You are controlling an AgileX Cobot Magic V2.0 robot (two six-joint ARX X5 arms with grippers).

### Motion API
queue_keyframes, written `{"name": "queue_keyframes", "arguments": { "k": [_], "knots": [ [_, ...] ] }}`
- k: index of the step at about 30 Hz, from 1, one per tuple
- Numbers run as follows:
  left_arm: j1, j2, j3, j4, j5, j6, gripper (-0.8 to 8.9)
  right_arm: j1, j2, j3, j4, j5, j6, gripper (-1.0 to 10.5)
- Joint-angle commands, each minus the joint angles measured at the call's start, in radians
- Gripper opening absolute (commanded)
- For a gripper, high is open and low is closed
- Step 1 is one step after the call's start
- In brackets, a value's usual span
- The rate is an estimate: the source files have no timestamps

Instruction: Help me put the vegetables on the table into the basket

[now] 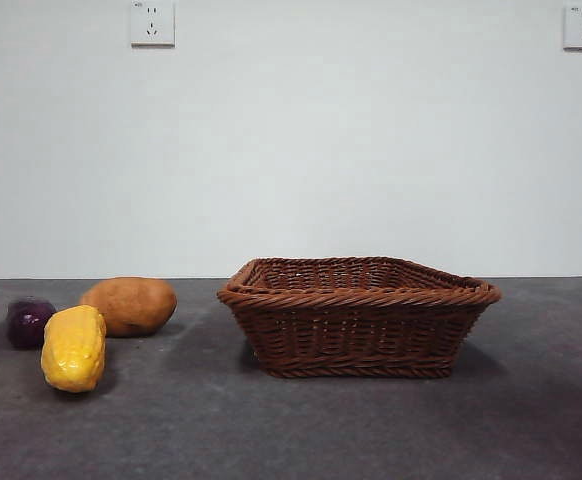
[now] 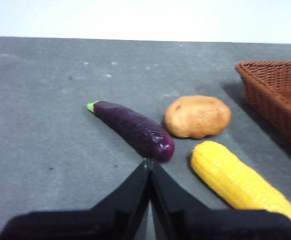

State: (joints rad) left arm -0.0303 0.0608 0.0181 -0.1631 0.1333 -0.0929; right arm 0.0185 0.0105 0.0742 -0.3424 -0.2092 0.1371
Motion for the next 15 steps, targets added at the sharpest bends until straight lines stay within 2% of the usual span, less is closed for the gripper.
{"name": "queue_keyframes", "arguments": {
  "k": [1,3,6,12,15],
  "knots": [
    [-0.003,0.000,0.002,-0.001,0.038,-0.097,-0.06,0.001,-0.002,-0.003,0.060,-0.003,0.114,-0.1],
    [-0.003,0.002,0.024,-0.010,0.060,-0.161,-0.06,0.001,-0.001,0.016,0.121,-0.004,0.174,-0.1],
    [-0.003,0.026,0.090,-0.047,0.062,-0.196,-0.06,0.001,0.023,0.090,0.158,-0.003,0.208,-0.1],
    [-0.003,0.158,0.305,-0.136,0.111,-0.186,-0.06,0.001,0.214,0.341,0.047,-0.084,0.183,-0.1],
    [-0.003,0.231,0.404,-0.187,0.116,-0.166,-0.06,0.001,0.321,0.468,-0.076,-0.103,0.115,-0.1]
  ]
}}
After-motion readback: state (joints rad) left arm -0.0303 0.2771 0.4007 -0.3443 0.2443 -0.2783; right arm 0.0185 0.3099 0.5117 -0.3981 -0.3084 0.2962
